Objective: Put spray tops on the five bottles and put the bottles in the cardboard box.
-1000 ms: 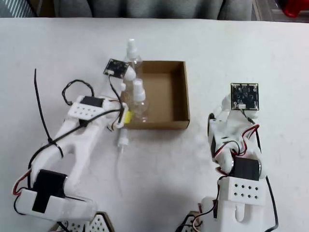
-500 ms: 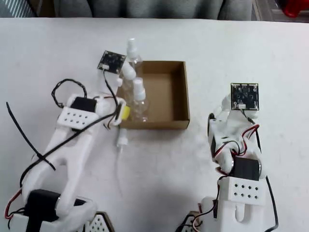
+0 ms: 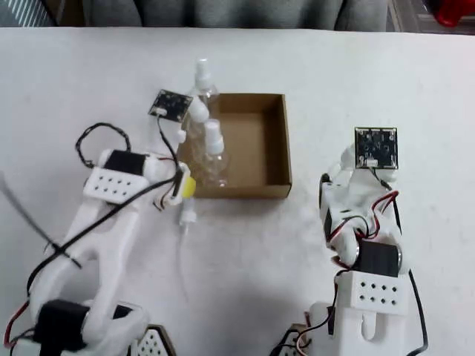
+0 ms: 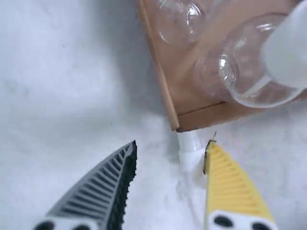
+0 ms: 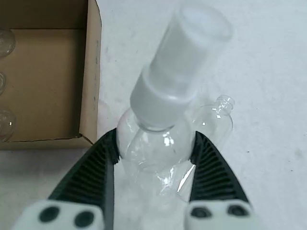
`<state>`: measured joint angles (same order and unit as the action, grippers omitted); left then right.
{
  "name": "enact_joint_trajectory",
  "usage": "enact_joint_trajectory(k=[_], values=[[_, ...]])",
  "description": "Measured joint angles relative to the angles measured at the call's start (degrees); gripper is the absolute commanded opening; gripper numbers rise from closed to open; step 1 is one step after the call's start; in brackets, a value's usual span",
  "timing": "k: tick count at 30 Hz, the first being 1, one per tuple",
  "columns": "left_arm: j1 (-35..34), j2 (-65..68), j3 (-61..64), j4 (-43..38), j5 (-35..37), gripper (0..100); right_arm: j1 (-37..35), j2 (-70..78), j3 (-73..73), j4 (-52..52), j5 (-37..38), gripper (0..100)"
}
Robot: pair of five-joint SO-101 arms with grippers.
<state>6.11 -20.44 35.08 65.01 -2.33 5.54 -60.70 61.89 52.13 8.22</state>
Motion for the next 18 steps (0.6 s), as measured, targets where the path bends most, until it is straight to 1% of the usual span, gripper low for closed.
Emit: enact_joint_trajectory(k=[5,7,11,13,16,18], values=[[-0.26,-8.97,0.00,6.07,0.00,23,0.09,1.14,-3.34,0.79,0.00,1.7],[-1.93,-12.04,0.00,7.03,0.00,23,0.09,1.32,-4.92,0.79,0.00,1.7],[-7.82,-16.70,2.20,7.03,-0.09,23,0.35,1.41,-8.44,0.88,0.00,1.7],[-10.11,-18.02,3.96,6.68,-0.09,22,-0.62,1.41,-10.20,0.88,-0.18,1.6],[-12.66,-18.64,7.91,3.87,-0.09,22,-2.64,1.41,-12.31,0.88,-0.18,1.6],[-13.89,-18.73,11.08,0.88,-0.09,22,-4.22,0.88,-12.92,0.88,-1.58,1.6]])
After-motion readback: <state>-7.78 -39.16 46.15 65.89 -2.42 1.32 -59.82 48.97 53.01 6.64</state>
